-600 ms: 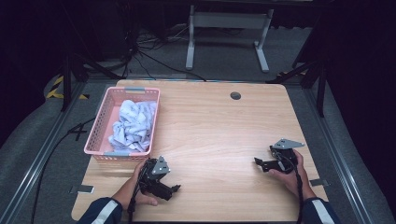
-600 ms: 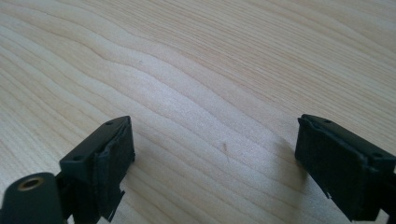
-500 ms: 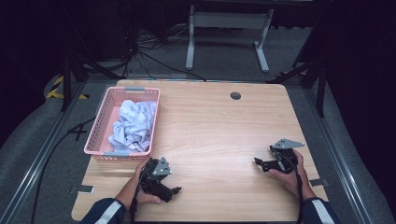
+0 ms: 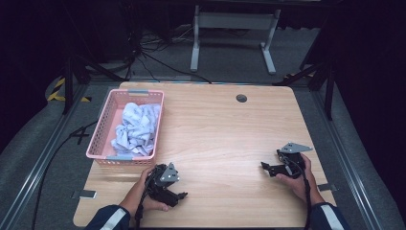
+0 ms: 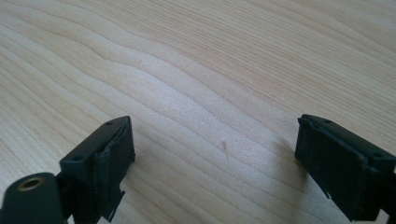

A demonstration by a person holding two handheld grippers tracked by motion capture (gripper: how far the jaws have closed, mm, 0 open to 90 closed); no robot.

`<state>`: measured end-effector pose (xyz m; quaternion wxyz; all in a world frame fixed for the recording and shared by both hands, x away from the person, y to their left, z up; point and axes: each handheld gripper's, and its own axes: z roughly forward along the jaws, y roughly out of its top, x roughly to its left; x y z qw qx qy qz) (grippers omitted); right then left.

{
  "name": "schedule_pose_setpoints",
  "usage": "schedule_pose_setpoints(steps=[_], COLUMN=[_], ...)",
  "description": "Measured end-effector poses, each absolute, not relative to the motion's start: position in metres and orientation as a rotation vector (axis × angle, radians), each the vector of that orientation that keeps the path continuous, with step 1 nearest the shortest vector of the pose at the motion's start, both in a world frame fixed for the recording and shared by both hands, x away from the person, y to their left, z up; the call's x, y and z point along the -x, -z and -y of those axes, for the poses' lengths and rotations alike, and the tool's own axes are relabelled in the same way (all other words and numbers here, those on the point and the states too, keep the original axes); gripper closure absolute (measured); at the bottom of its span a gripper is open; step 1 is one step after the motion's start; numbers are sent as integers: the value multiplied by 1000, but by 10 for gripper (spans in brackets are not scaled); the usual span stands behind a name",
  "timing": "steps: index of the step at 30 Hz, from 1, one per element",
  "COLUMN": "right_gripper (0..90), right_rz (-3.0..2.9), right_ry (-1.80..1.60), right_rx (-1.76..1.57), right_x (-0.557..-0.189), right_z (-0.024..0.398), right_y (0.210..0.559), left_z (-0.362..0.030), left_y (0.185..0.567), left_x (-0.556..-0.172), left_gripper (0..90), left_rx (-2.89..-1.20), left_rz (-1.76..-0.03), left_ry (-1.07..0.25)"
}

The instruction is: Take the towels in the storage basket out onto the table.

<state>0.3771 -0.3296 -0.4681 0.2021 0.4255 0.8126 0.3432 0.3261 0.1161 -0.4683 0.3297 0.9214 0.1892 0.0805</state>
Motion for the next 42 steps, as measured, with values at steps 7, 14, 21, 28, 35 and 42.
schedule_pose_setpoints(steps=[7, 14, 21, 28, 35, 42], right_gripper=[123, 123, 123, 123, 123, 123], right_rz=[-2274, -2274, -2274, -2274, -2274, -2275], right_ry=[-960, -961, -961, -961, -961, -961], right_rx=[-1179, -1180, -1179, -1179, -1179, -1179], right_x=[-378, -378, -377, -377, -377, -377], right_z=[330, 330, 330, 330, 330, 330], right_y=[468, 468, 468, 468, 468, 468], left_z=[-118, -129, -146, -168, -201, -224], left_y=[451, 429, 409, 389, 368, 362], left_x=[-321, -322, -322, -325, -335, -353], left_gripper=[182, 175, 173, 175, 162, 158], left_rx=[-2383, -2306, -2251, -2197, -2105, -2053], left_rz=[-440, -451, -485, -525, -611, -693], left_ry=[-233, -274, -359, -447, -539, -571])
